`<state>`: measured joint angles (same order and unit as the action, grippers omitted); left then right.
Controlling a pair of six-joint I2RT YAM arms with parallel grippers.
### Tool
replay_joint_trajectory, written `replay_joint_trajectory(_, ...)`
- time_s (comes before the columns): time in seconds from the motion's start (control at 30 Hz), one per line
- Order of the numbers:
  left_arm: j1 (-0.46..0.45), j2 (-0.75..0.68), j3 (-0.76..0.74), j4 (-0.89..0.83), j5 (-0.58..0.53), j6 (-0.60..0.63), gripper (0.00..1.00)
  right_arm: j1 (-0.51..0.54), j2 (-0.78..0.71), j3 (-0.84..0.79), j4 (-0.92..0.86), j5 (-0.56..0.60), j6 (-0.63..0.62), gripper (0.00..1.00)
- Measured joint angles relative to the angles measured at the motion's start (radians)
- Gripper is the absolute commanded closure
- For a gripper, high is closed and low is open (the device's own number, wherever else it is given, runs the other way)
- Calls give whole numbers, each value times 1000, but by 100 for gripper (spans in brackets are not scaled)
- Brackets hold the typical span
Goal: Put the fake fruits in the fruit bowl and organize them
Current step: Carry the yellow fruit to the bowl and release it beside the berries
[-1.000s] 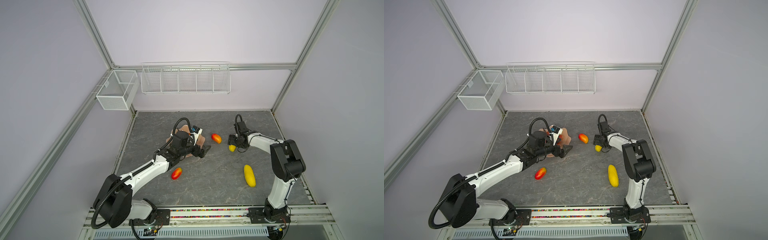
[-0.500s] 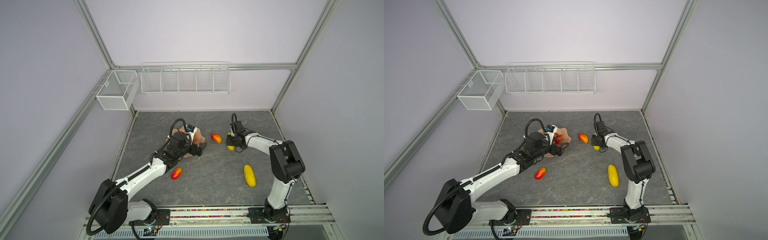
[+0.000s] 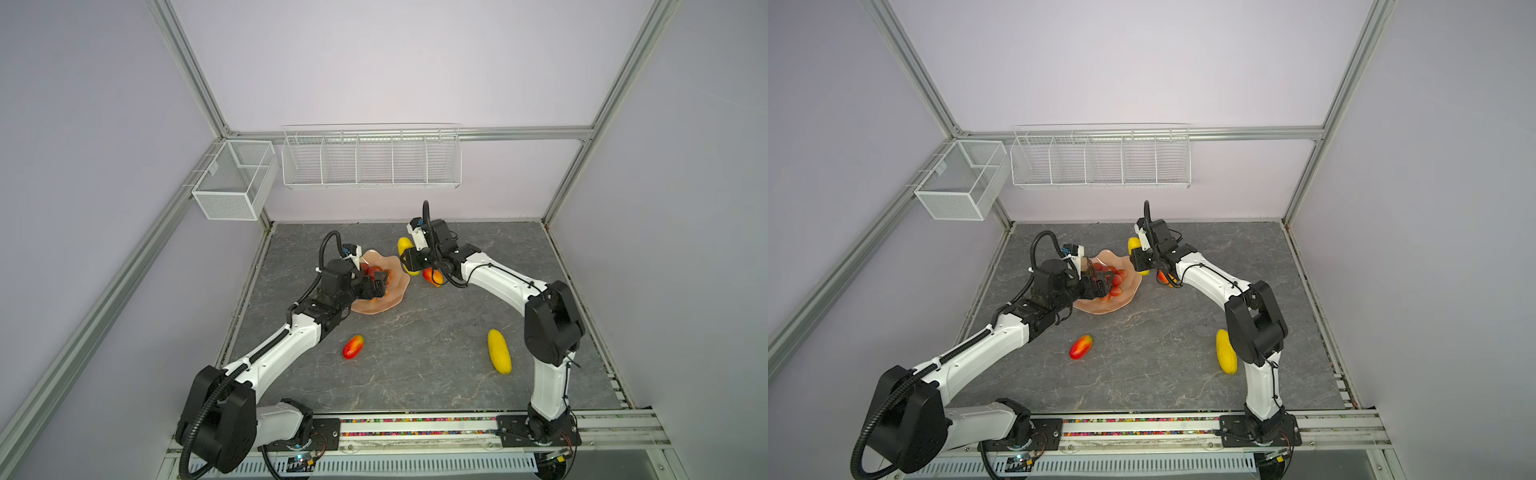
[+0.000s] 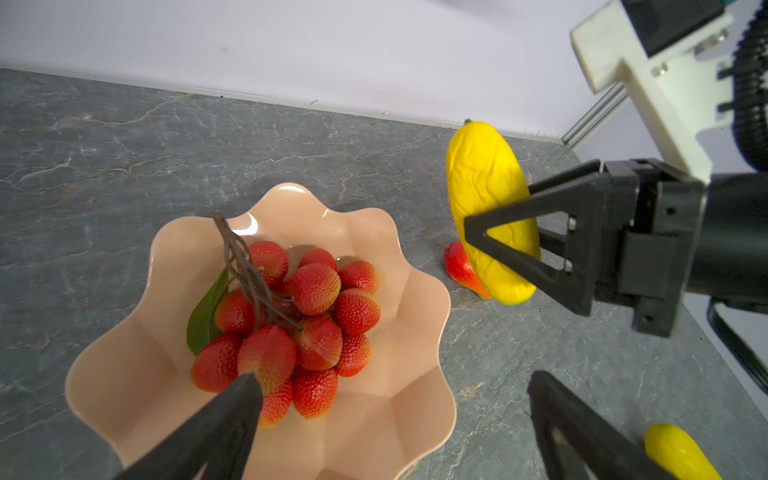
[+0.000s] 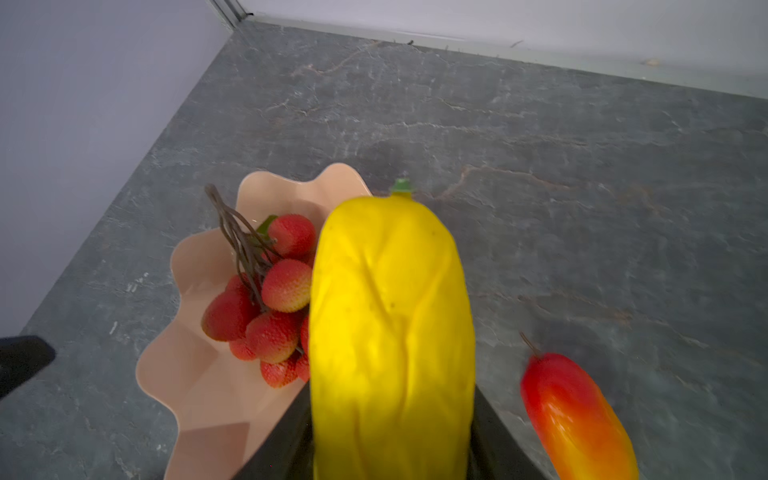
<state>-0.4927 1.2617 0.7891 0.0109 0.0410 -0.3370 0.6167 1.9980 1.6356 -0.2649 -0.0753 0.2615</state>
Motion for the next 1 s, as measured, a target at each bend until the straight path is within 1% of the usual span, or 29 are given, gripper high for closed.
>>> replay_joint_trajectory(0.13, 4, -41, -26, -9, -29, -3, 1, 15, 88, 69, -1, -27, 8, 50)
replay_joint_trajectory(0.3, 22, -80, -52, -14, -49, -3, 1, 34, 156, 105, -3, -46, 20, 50)
replay_joint_trajectory(0.77, 35, -94, -76, -21, -56, -3, 1, 46, 218, 148, -36, -26, 31, 48)
replay_joint_trajectory(0.9, 35, -97, -76, -21, -56, -3, 1, 46, 228, 158, -50, -22, 31, 44)
replay_joint_trajectory(1.0, 36, -97, -76, -21, -55, -3, 1, 46, 229, 166, -60, -19, 32, 37)
